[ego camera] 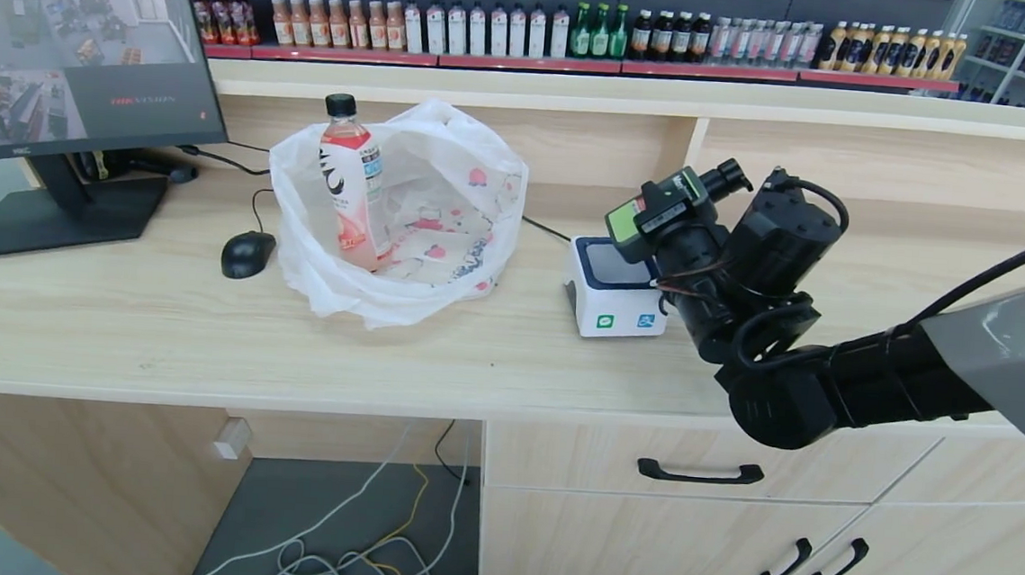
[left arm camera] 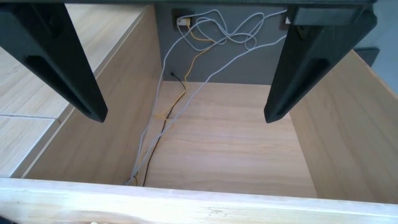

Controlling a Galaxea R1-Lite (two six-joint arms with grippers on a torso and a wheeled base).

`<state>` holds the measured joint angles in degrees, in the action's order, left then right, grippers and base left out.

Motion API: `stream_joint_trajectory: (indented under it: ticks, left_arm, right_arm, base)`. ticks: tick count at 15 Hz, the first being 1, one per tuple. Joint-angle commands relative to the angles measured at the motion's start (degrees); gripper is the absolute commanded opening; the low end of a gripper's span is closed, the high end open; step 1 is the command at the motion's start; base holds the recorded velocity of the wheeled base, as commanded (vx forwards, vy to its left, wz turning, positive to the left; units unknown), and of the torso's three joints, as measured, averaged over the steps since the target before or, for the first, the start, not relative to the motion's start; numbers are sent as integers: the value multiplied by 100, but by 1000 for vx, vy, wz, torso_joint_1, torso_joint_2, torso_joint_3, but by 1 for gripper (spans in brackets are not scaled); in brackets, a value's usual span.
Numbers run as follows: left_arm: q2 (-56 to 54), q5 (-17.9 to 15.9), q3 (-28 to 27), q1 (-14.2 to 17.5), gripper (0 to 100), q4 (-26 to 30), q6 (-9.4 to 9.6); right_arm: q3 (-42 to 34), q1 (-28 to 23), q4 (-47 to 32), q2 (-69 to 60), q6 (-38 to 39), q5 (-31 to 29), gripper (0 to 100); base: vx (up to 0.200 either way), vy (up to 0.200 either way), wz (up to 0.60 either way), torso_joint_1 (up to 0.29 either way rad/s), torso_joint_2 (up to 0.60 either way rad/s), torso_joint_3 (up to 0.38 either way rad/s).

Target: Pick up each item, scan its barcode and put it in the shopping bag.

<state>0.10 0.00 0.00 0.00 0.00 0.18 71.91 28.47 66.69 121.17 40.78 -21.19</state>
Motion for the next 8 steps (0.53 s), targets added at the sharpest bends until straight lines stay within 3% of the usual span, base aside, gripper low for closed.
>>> stream_joint_trajectory:
  ticks: [1,8]
  left_arm:
    - [-1,0,0,0,100,0,-1]
    - [-1,0,0,-9,100,0,-1]
  right_arm:
    - [-2,19,1,38,0,-8,0]
    - [-2,107,10,108,9,1,0]
  base:
    - [0,0,0,0,0,0]
    - [0,0,0,0,0,0]
